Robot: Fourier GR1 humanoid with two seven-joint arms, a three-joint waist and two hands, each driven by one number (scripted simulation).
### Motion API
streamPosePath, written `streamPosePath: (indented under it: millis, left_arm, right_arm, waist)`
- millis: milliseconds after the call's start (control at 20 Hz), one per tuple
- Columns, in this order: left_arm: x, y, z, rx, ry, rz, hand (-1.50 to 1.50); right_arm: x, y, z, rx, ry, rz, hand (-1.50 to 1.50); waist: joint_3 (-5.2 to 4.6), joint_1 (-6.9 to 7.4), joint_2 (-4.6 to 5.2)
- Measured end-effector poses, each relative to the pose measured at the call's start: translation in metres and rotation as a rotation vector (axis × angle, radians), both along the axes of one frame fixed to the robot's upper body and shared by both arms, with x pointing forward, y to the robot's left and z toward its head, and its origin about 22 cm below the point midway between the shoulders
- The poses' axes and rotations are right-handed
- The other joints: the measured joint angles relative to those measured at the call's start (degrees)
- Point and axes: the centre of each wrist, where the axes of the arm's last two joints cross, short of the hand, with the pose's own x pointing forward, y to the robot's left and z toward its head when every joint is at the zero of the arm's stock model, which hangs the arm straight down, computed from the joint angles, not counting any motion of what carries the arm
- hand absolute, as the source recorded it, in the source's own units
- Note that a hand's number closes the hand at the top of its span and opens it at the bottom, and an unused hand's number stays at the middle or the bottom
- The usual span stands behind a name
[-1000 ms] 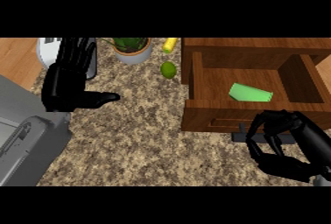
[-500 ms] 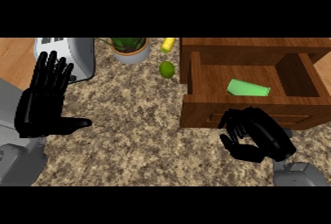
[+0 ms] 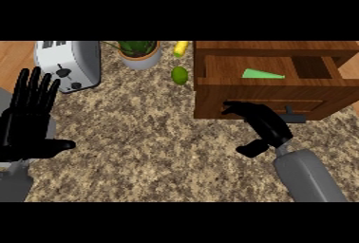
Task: Pick up the cup, place it into the drawer and close the drawer
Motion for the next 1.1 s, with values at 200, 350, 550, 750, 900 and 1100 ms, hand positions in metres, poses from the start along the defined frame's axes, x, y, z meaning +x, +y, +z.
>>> streamPosePath:
  millis: [200,350,550,750,900,1100]
  left_arm:
    - [-0.005,0.007,-0.008,-0.001,-0.005,-0.002,-1.5]
    - [-0.012,0.017,-0.012,-0.006,-0.004,-0.004,-1.5]
    - [-0.017,0.022,-0.006,-0.009,-0.011,-0.012,-1.5]
    - [-0.018,0.023,-0.011,-0.013,-0.01,-0.028,-1.5]
    - [-0.013,0.023,-0.012,-0.017,-0.01,-0.039,-1.5]
    - [-0.009,0.022,-0.013,-0.017,-0.013,-0.045,-1.5]
  right_arm:
    - [0.022,0.007,-0.02,-0.012,0.023,-0.007,-1.5]
    - [0.038,0.003,-0.024,-0.004,0.017,-0.004,-1.5]
    - [0.065,-0.011,-0.02,0.025,0.05,-0.003,-1.5]
    - [0.082,-0.021,-0.015,0.049,0.052,0.021,-1.5]
    - [0.093,-0.027,-0.006,0.06,0.065,0.036,-1.5]
    - [0.102,-0.037,0.004,0.074,0.073,0.049,-1.5]
  waist:
    - [0.01,0.1,0.04]
    - [-0.08,0.23,-0.14]
    - [-0.03,0.79,0.02]
    - [-0.27,1.02,-0.36]
    - [-0.3,1.48,-0.3]
    - [-0.26,2.27,-0.09]
